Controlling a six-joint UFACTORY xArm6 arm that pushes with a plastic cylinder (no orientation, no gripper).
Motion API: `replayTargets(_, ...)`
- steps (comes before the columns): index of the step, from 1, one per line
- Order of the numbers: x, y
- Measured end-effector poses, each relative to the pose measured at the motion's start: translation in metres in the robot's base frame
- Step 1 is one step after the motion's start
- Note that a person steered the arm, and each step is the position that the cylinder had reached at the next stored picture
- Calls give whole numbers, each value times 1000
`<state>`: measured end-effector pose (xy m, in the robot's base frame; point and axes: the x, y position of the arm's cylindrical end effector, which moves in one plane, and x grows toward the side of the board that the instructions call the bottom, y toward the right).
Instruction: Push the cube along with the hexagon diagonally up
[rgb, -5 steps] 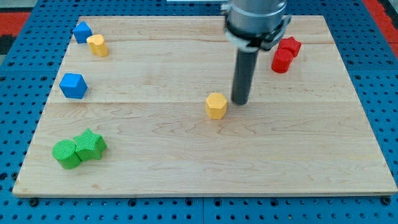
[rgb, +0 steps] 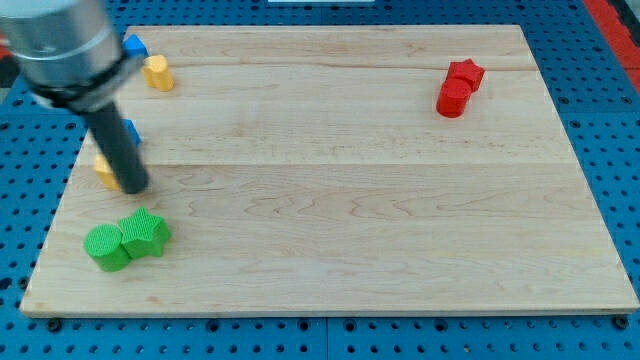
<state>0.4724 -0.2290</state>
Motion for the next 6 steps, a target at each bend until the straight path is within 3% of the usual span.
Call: replayTargets(6, 9, -53)
